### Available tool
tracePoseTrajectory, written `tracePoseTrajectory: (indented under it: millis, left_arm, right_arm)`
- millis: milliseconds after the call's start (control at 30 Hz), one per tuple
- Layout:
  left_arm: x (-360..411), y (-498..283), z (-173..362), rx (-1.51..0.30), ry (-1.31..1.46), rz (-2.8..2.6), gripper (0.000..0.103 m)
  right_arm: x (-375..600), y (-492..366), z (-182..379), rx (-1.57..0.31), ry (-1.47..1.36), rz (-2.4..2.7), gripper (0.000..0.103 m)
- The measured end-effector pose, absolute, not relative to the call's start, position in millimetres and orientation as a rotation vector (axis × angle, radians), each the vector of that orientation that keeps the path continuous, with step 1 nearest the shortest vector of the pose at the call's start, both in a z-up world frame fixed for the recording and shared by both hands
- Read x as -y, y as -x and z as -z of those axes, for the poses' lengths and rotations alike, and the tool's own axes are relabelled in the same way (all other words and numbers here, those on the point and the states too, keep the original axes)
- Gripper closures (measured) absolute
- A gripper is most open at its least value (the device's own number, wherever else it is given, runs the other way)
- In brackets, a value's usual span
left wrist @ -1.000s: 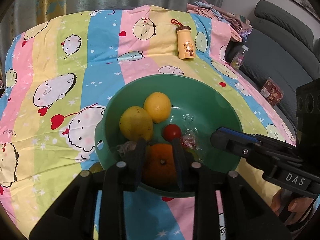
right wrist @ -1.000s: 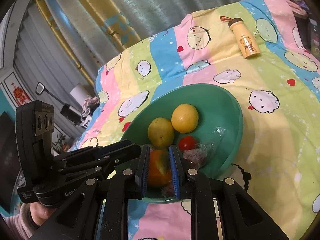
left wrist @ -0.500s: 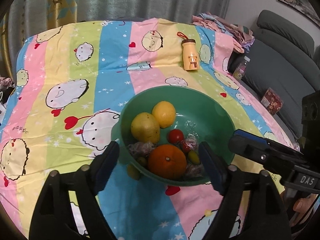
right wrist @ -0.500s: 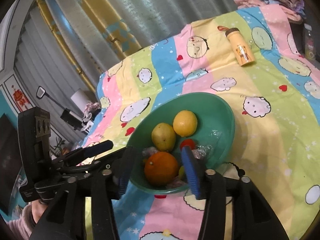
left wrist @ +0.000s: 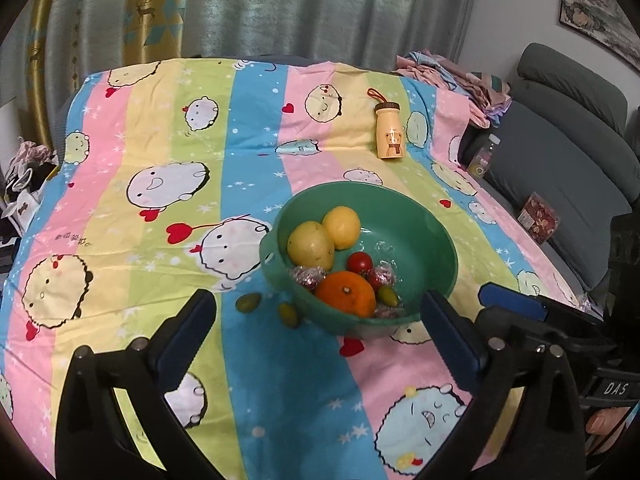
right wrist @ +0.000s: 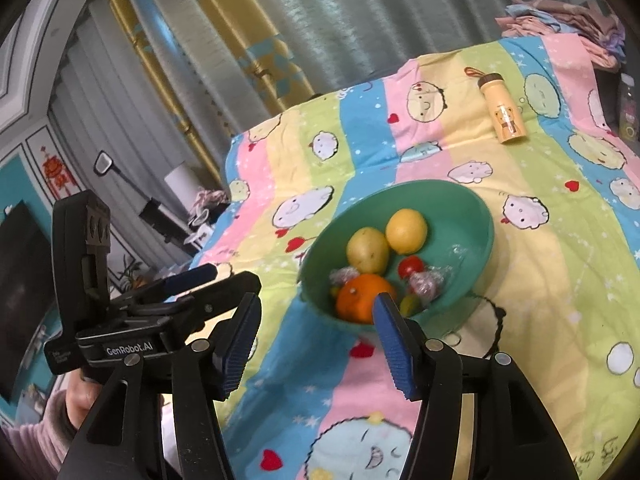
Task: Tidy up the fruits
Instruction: 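Move the right tool to another small green fruit and close on it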
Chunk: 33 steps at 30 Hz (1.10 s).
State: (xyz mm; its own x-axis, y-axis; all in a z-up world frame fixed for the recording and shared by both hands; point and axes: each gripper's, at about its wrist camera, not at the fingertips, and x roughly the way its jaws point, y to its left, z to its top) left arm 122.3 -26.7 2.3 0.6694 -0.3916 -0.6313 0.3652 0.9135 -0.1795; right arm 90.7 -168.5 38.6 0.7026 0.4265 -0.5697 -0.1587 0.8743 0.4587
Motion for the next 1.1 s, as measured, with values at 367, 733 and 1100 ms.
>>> tracePoseTrajectory:
  millis: [367, 733, 1100]
  left_arm:
    - [-39.3, -88.7, 17.7, -0.722, 0.204, 0.472, 0.0]
    - [-67.0, -80.9, 61.6, -0.841, 0.278, 0.421, 0.0]
    - [-84.8, -90.2, 77.1, -0.828, 0.283, 0.436, 0.0]
  right_arm:
    - [134.0, -80.0, -22.0, -0.814, -0.338, -0.373, 0.044]
    - [102.5, -85.8, 7.5, -0.904, -0.258, -0.38, 0.044]
    - [74.4, -124.3, 31.7, -0.935, -0.176, -0.28, 0.044]
